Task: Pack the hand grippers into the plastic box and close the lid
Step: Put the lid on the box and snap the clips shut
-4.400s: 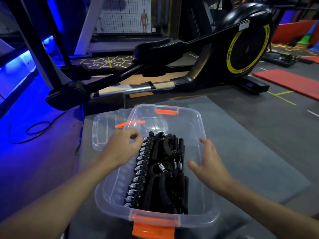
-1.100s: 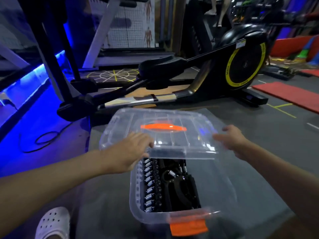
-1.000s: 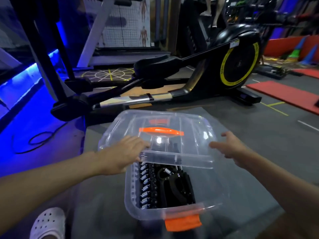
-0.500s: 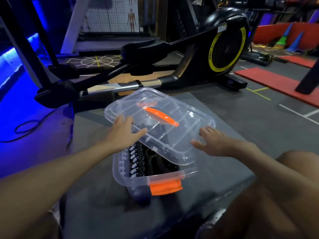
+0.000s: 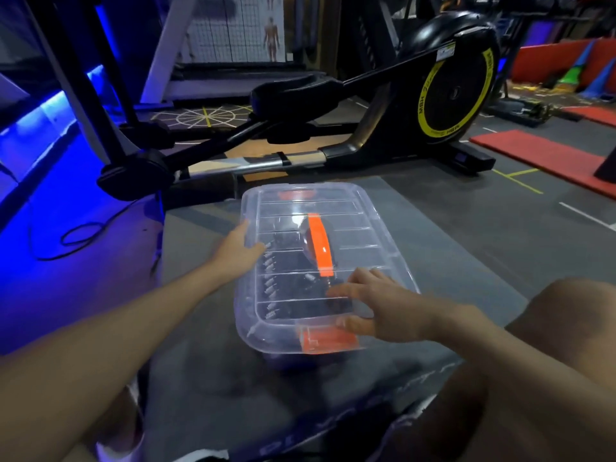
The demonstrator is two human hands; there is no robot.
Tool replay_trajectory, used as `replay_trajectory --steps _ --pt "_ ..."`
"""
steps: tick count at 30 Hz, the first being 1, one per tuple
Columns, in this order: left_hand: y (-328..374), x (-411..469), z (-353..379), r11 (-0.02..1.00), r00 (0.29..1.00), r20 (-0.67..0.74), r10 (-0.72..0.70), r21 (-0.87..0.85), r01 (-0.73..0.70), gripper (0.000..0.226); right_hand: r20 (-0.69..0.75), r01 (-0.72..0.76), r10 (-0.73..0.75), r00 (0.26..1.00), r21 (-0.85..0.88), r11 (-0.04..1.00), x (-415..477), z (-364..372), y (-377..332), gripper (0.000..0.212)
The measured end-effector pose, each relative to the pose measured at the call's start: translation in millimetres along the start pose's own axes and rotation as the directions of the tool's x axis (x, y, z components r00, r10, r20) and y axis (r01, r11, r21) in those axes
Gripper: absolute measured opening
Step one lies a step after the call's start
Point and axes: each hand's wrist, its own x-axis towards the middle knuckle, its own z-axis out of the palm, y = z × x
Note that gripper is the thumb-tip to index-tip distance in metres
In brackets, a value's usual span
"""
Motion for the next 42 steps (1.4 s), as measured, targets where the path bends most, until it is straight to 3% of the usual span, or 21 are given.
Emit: replay_trajectory --steps 3,6,8,10,11,12,14,18,19,22,25,29,32,35,39,41,42 --pt "6.0 6.9 2.1 0.997 1.0 -0.02 -0.002 -0.081 0.0 0.05 -0.1 0.002 -0.002 0.995 0.001 1.0 3.4 8.8 4.1 0.068" --pt "8.4 10.0 3.3 0.986 0.996 -0.071 -0.046 -0.166 0.034 0.043 -0.148 0.033 -0.019 0.989 0.092 0.995 7.1 10.3 0.3 0.049" --pt "4.0 6.2 7.2 0.978 0.992 -0.108 -0.061 -0.207 0.038 0.044 -0.319 -0.051 0.058 0.946 0.031 0.998 7.3 17.6 3.2 0.039" --pt "-0.4 -0.4 11.2 0.957 0.989 -0.129 -0.072 -0.288 0.032 0.043 -0.53 -0.329 0.32 0.785 0.082 0.941 5.7 30.7 13.5 0.042" --pt "-2.4 -3.0 13.0 0.943 0.987 -0.138 -0.083 -0.33 0.033 0.041 -0.55 -0.418 0.473 0.688 0.232 0.878 4.2 36.1 17.0 0.047" --pt "-3.9 -4.2 13.8 0.932 0.983 -0.158 -0.092 -0.36 0.029 0.041 -0.516 -0.42 0.592 0.619 0.42 0.805 4.6 41.1 19.3 0.051" --pt "-5.6 -4.6 14.7 0.924 0.972 -0.206 -0.117 -0.381 0.031 0.049 -0.448 -0.288 0.686 0.573 0.674 0.68 12.3 49.6 20.7 0.052" --pt "-6.3 -4.7 18.6 0.905 0.953 -0.246 -0.179 -0.422 0.062 0.046 -0.504 -0.12 0.798 0.331 0.816 0.566 32.4 57.4 17.0 0.038" --pt "-5.8 -5.2 20.7 0.902 0.949 -0.253 -0.188 -0.427 0.065 0.042 -0.498 -0.109 0.814 0.301 0.83 0.548 35.2 57.6 19.2 0.038" --pt "4.6 -6.4 34.8 0.885 0.93 -0.295 -0.219 -0.461 0.063 0.037 -0.483 -0.096 0.822 0.302 0.842 0.53 37.1 46.6 39.9 0.039" --pt "22.0 -7.6 62.8 0.865 0.879 -0.374 -0.297 -0.495 0.081 0.036 -0.46 -0.119 0.806 0.372 0.838 0.533 40.2 23.2 79.8 0.032" --pt "46.2 -4.8 101.4 0.822 0.829 -0.419 -0.369 -0.563 0.081 0.036 -0.422 -0.163 0.788 0.448 0.828 0.536 50.4 -3.0 130.7 0.041" --pt "70.7 -11.2 121.2 0.811 0.785 -0.456 -0.419 -0.577 0.098 0.041 -0.385 -0.134 0.838 0.386 0.876 0.464 55.4 -14.3 153.7 0.051" --pt "80.5 -17.6 127.3 0.809 0.789 -0.442 -0.427 -0.576 0.115 0.043 -0.336 -0.099 0.875 0.348 0.915 0.391 57.5 -14.6 164.2 0.044" --pt "64.9 -13.7 112.3 0.899 0.88 -0.342 -0.33 -0.397 0.183 0.042 -0.257 -0.097 0.892 0.373 0.945 0.313 52.4 -6.9 157.2 0.051" --pt "63.4 -13.8 99.1 0.964 0.903 -0.342 -0.259 -0.147 0.221 0.05 -0.228 -0.127 0.893 0.388 0.947 0.297 44.9 -1.5 150.2 0.051" --pt "64.1 -16.7 94.7 0.987 0.921 -0.363 -0.143 0.021 0.162 0.054 -0.194 -0.142 0.902 0.386 0.953 0.266 40.0 1.2 145.5 0.052"
